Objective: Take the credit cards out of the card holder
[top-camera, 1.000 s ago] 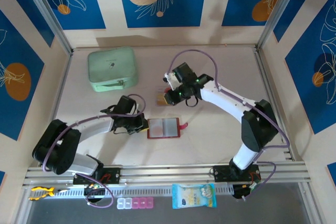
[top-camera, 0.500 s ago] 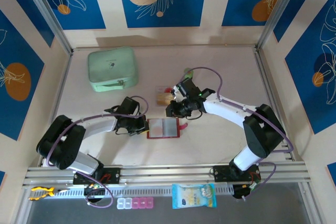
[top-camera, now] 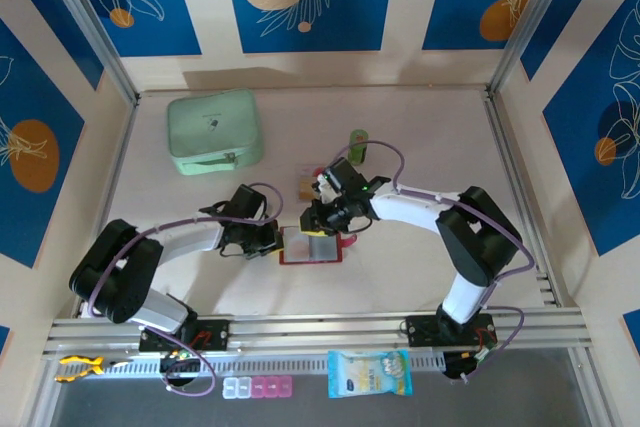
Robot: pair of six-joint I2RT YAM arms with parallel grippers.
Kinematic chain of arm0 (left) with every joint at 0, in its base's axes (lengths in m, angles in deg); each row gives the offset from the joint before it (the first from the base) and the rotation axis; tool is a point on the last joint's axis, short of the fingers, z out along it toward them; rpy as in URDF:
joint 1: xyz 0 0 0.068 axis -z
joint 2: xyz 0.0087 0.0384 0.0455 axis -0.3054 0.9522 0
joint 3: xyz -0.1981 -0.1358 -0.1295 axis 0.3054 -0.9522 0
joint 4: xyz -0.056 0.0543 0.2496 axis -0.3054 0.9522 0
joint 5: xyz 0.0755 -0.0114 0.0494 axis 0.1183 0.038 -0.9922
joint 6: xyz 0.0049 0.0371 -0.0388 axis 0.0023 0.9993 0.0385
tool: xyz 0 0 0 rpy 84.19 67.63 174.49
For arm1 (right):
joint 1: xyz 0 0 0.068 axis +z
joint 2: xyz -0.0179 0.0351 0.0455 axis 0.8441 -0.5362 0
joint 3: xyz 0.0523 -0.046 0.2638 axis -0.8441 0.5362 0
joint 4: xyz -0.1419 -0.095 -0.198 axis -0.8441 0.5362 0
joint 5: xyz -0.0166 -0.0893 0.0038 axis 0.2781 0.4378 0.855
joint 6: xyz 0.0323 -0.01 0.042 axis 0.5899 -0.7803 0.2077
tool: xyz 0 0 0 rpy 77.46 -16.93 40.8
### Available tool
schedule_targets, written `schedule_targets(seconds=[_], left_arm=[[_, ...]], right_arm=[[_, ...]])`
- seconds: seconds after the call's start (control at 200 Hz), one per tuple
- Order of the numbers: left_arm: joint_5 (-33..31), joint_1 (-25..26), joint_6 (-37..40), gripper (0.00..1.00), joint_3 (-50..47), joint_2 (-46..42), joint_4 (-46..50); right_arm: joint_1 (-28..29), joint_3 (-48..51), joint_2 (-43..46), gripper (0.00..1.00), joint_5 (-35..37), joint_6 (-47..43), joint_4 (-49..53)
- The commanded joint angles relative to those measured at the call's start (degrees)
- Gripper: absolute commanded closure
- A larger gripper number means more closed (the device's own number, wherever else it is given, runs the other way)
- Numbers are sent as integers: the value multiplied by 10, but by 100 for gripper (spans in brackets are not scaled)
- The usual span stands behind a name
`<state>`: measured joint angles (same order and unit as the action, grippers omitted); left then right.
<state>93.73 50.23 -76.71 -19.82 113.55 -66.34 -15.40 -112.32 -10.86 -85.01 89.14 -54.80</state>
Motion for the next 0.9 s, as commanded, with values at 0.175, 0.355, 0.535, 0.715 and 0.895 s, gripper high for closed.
schedule_targets(seconds=[0.175,0.355,0.535,0.715,0.895], left_arm=[[-10,7,-2,99,-7,-10,11],[-12,7,-2,99,-8,-9,12],[-14,7,0,99,-6,-8,17],[-18,7,4,99,-4,-6,25],[-20,6,5,99,-5,-5,28]], right_arm=[[21,-12,-47,72,-27,18,-21],[24,-15,-70,72,-32,18,-28],[24,-19,-81,72,-12,11,-10],[25,-18,-76,72,16,4,20],[21,-10,-60,73,30,-3,39]])
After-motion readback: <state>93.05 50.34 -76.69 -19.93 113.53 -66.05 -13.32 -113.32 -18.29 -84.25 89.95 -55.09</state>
